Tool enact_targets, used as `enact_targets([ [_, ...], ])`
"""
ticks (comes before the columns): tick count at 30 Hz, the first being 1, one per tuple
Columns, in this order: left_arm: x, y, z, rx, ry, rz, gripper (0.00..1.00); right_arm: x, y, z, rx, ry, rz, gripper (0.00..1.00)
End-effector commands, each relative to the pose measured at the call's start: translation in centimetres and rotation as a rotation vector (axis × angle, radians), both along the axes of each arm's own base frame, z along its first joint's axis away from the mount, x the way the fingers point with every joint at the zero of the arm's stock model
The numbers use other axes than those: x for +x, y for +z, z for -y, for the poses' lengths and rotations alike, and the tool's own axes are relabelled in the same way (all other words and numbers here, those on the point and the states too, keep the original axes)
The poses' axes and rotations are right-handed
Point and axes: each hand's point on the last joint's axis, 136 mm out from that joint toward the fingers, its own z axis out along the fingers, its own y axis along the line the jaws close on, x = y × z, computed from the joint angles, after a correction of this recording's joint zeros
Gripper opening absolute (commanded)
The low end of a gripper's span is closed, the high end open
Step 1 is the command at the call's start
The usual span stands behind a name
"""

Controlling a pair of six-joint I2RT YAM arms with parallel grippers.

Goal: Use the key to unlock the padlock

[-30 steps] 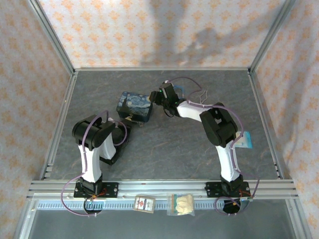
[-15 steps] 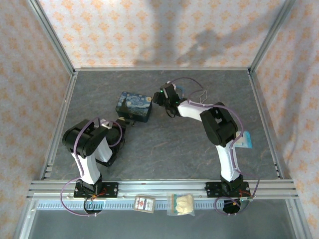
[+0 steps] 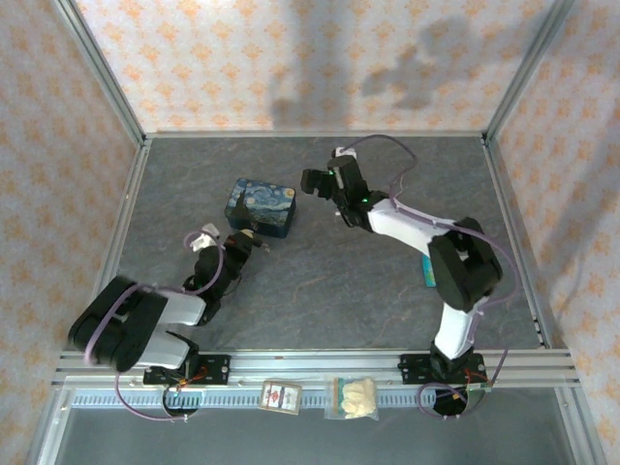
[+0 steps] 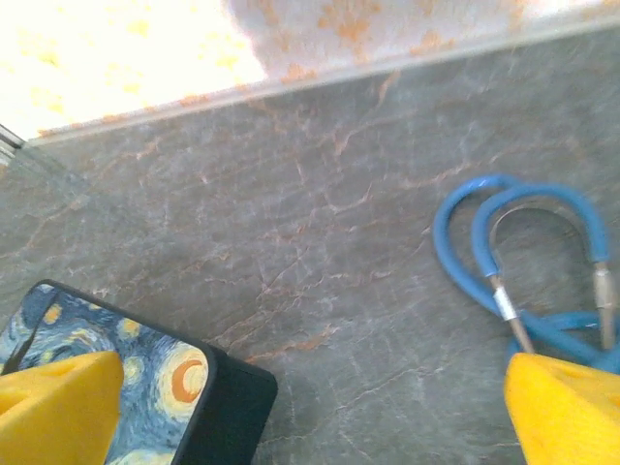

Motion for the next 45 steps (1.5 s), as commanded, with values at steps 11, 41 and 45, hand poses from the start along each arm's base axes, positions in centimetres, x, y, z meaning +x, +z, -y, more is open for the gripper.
enact_targets([
  [11,-5.5,-2.3,13.0,0.356,-0.522,-0.247,0.00,-5.9,-0.2,9.9,-0.248,-0.131,0.074,1.00],
  [41,-0.2,2.7,13.4,0.513,-0.435,-0.113,0.81,-6.4,-2.7,22.9,-0.336,-0.405,0.154,1.00],
  [45,1.8,6.6,5.6,0.705,-0.189,-0.046,0.99,-6.5,-3.5,25.7,-0.339,-0.459,0.230,1.00],
])
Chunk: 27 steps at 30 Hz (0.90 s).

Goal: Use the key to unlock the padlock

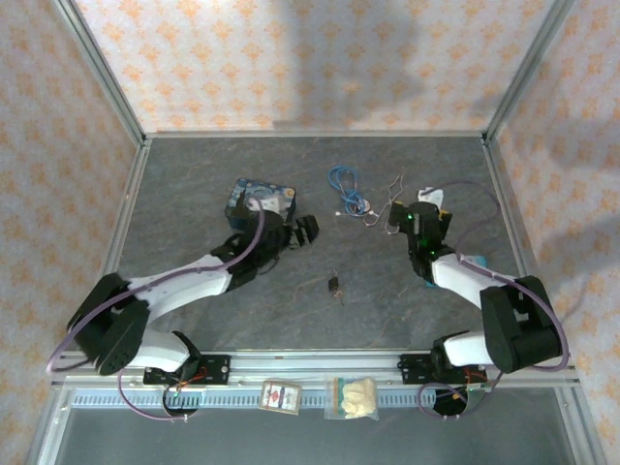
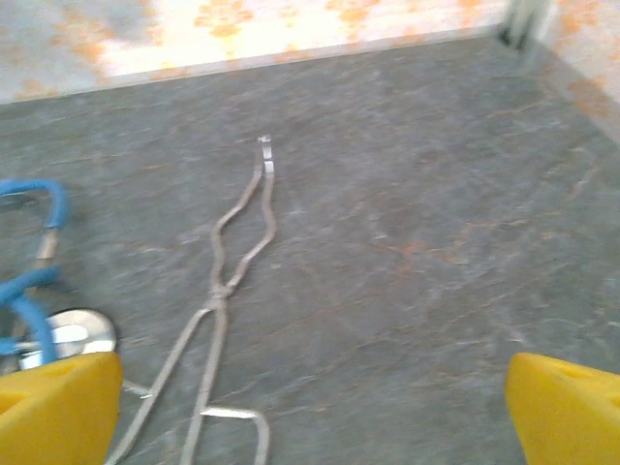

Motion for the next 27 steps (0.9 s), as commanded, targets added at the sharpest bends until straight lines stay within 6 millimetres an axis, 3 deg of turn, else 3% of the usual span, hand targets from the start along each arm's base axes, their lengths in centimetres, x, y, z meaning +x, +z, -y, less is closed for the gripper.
enact_targets([
  [1,0.7,1.0,-7.6,0.265,0.191,0.097,0.99,0.7,1.0,1.7,-0.035,-0.027,0.121,1.00],
  [5,1.4,2.7,-14.9,0.358,0.382,0.155,0.99,0.8,0.8,2.5,-0.052,-0.021,0.181,1.00],
  [9,1.3,2.3,-21.5,0.446,0.568,0.154,0.99,0.6,1.2,3.1,-0.047,-0.024,0.236,1.00],
  [11,0.8,1.8,-23.8,0.491,0.649,0.169,0.99,0.6,0.8,3.7,-0.015,-0.027,0.237,1.00],
  [14,0.3,0.7,-25.7,0.527,0.698,0.186,0.99,-0.2,0.4,5.2,0.051,-0.047,0.289,1.00],
  [18,0.3,0.0,-27.2,0.550,0.730,0.181,0.99,-1.3,0.3,5.1,0.084,0.002,0.340,1.00],
  [24,0.2,-1.1,-29.5,0.576,0.784,0.209,0.99,-1.1,0.0,5.0,0.077,0.002,0.320,1.00],
  [27,0.0,-1.5,-29.3,0.576,0.765,0.285,0.99,-1.1,0.0,4.9,0.076,0.007,0.317,1.00],
])
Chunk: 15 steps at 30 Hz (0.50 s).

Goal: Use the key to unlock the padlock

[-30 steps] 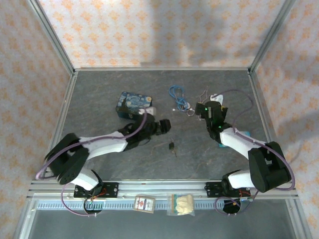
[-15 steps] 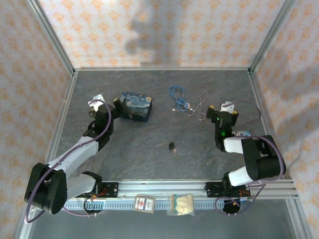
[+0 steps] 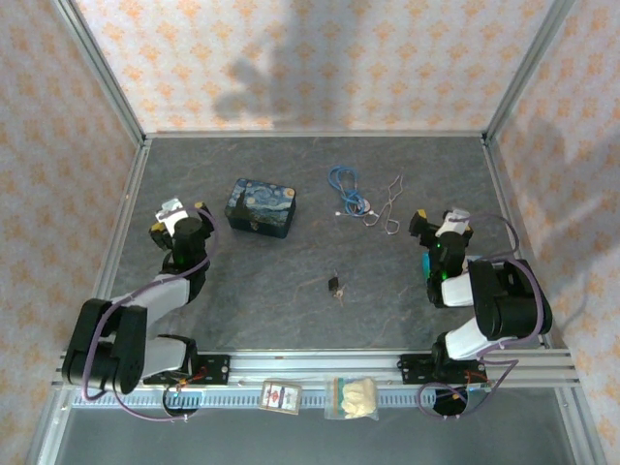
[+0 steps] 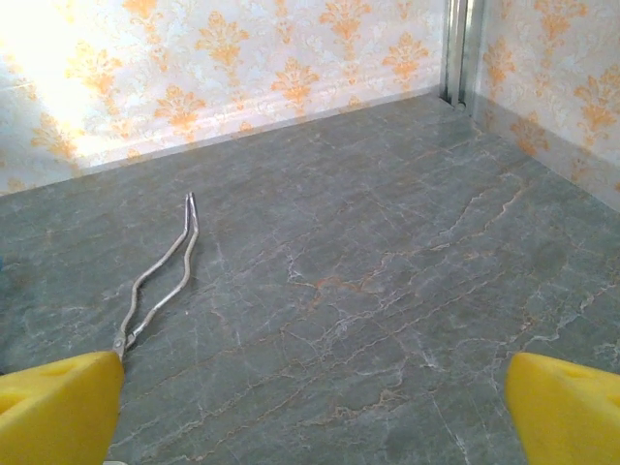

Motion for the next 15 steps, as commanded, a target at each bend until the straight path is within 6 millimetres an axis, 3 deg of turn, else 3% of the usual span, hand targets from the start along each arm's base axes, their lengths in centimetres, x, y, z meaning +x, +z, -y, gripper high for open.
enact_targets([
  [1,-0.2,1.2,0.0,0.055,-0.029,0.126,0.99,0.3,1.5,-0.3,0.008,0.014,0.061,1.00],
  [6,-0.6,2.3,1.0,0.108,-0.115,0.232,0.99,0.4,1.6,-0.3,0.006,0.015,0.064,1.00],
  [8,-0.6,1.2,1.4,0.098,-0.152,0.229,0.99,0.4,1.5,-0.3,0.006,0.016,0.062,1.00],
  [12,-1.8,1.6,2.0,0.125,-0.200,0.306,0.99,0.4,1.6,-0.3,0.006,0.017,0.064,1.00],
  [15,-1.2,1.2,2.3,0.120,-0.215,0.277,0.99,0.4,1.6,-0.4,0.005,0.018,0.062,1.00],
])
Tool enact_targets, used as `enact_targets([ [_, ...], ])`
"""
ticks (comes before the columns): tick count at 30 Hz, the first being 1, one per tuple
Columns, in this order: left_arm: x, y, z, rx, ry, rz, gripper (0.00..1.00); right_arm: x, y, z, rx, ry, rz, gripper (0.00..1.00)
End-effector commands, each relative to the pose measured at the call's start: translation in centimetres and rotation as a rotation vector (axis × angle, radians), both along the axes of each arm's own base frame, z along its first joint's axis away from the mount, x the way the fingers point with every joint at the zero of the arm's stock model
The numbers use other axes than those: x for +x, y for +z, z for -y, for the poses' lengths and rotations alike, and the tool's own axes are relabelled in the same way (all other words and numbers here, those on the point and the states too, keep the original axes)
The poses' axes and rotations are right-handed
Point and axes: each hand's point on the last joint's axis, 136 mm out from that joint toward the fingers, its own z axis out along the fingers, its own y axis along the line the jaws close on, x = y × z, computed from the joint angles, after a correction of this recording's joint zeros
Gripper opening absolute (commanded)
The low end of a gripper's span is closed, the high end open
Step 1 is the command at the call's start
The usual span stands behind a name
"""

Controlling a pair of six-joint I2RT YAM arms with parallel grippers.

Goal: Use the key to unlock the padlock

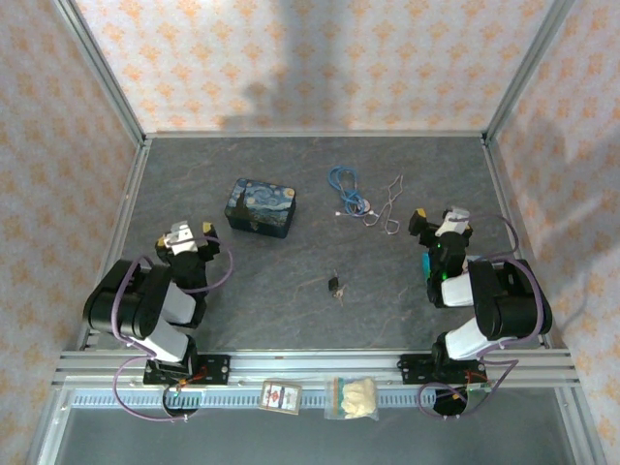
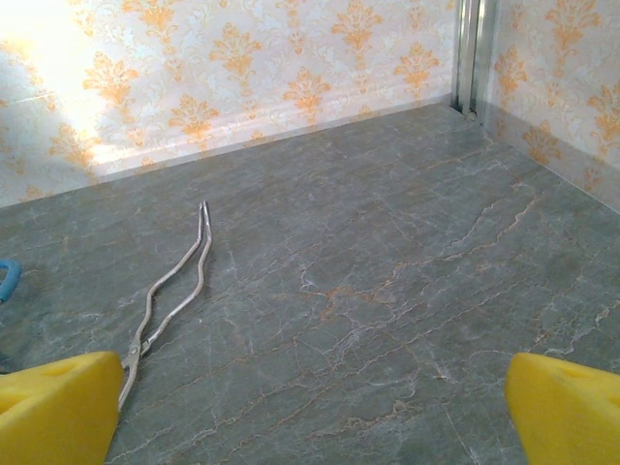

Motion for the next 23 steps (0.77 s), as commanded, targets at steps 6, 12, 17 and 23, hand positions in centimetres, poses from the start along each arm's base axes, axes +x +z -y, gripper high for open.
enact_targets([
  [6,3.1,3.4,1.2,0.034,-0.072,0.091,0.99,0.3,1.3,0.0,0.002,0.000,0.048,1.00],
  [12,3.0,3.4,1.2,0.031,-0.071,0.085,0.99,0.3,1.2,-0.1,0.002,0.001,0.047,1.00],
  [17,3.0,3.4,1.2,0.031,-0.071,0.088,0.99,0.4,1.1,-0.2,-0.007,0.001,0.040,1.00],
  [23,3.3,3.4,0.7,0.018,-0.051,0.086,0.99,0.3,1.2,-0.2,-0.009,0.001,0.043,1.00],
])
